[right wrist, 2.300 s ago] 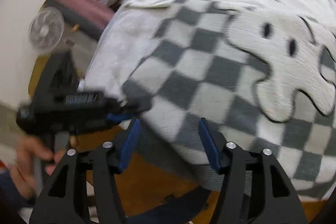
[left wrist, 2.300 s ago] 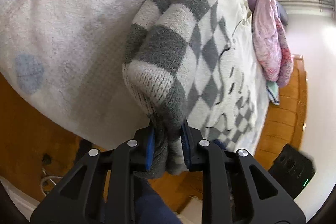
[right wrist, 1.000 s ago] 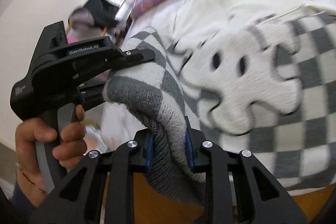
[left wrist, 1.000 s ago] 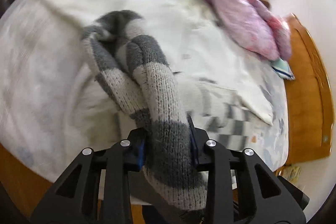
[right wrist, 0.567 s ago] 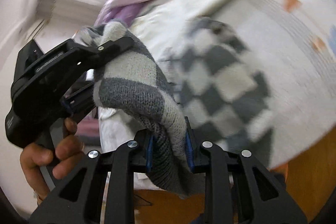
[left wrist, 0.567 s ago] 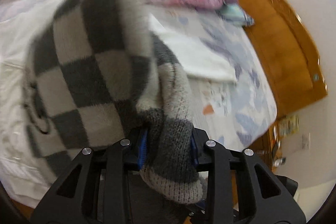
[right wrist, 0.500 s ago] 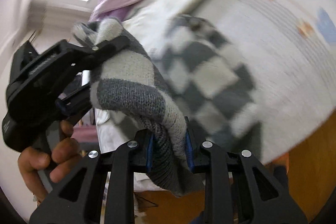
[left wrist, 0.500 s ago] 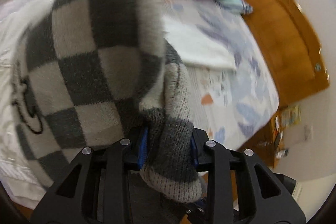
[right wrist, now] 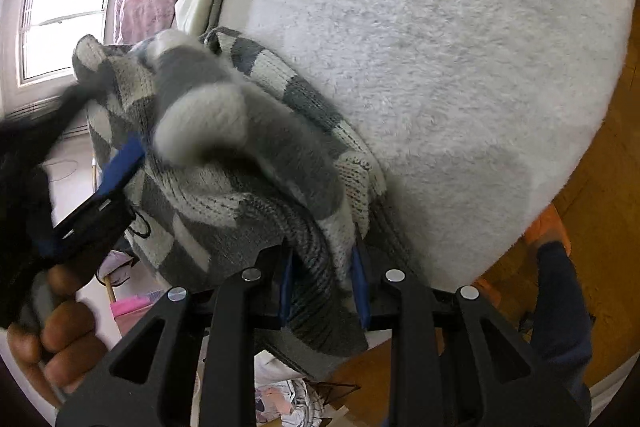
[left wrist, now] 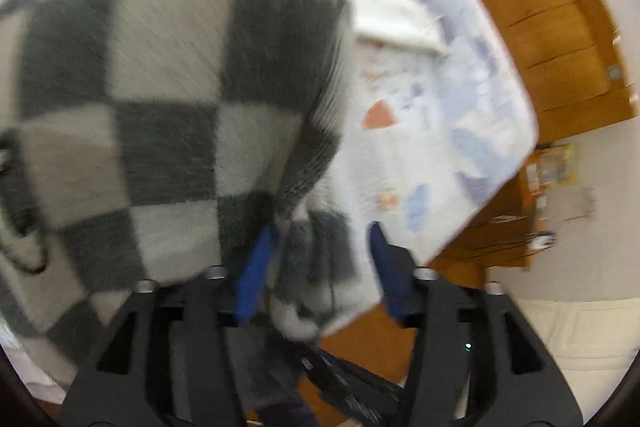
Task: Fold large clothes
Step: 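Grasp the folded cardigan edge with both tools and lift it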
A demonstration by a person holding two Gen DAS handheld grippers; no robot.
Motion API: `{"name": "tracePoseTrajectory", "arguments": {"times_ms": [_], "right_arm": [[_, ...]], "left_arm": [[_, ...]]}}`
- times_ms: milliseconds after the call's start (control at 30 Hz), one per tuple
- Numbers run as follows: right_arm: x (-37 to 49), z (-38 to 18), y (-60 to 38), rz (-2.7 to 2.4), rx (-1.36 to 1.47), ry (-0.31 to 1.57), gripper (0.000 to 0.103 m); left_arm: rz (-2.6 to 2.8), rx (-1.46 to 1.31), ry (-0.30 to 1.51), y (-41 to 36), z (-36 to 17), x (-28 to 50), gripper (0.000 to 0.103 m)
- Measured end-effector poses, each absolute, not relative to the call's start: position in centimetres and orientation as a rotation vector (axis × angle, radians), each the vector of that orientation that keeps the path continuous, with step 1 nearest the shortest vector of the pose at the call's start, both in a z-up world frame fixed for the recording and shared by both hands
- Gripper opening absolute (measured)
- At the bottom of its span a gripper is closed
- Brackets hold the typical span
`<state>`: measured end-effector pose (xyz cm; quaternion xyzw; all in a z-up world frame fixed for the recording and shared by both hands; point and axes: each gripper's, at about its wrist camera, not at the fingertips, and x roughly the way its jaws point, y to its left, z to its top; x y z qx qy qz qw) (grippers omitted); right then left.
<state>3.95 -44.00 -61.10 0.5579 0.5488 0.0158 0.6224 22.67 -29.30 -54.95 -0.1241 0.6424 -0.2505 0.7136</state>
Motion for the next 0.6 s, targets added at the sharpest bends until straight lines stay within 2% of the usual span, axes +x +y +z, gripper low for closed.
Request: {"name": "tracePoseTrajectory", "arguments": {"times_ms": [100,200,267,333,367,400,500,600], "right_arm": [[4.0,-61.3,-44.2,0.041,1.294,1.275,0.023],[5.0,-60.9,-43.9,0.048,1.229,1.298,0.024],[5.2,-60.7,-44.1,0.040,1.198,1.320,0.026],[5.6,-60.6,-44.5,0.033,1.191,1.340,0.029],[5.6,-60.1,-45.0,0.024,1.184,1.349,0.029],[5.8,-59.3,-45.6,0.013,1.160,1.355,0.029],[6.9,-55.9,-47.1,0.008,1.012,1.334,0.029],[9.6,-52.0,-46.8,0.070,0.819,1.288,0.027]], "left_arm": [[-0.523,-0.331,1.310,-24.8,-50.5,22.6,0.064],[-0.299,-0.280,1.202,-19.3,-48.2,23.2,0.064],[-0.136,-0.185,1.179,-16.2,-49.2,24.0,0.064],[-0.048,-0.114,1.250,-14.3,-52.2,25.2,0.063],[-0.089,-0.166,1.287,-13.7,-54.4,25.8,0.063],[-0.094,-0.180,1.292,-14.2,-55.5,26.0,0.063],[-0.085,0.006,1.294,-16.8,-56.8,26.8,0.063],[-0.084,0.008,1.296,-17.7,-57.6,26.7,0.063]]}}
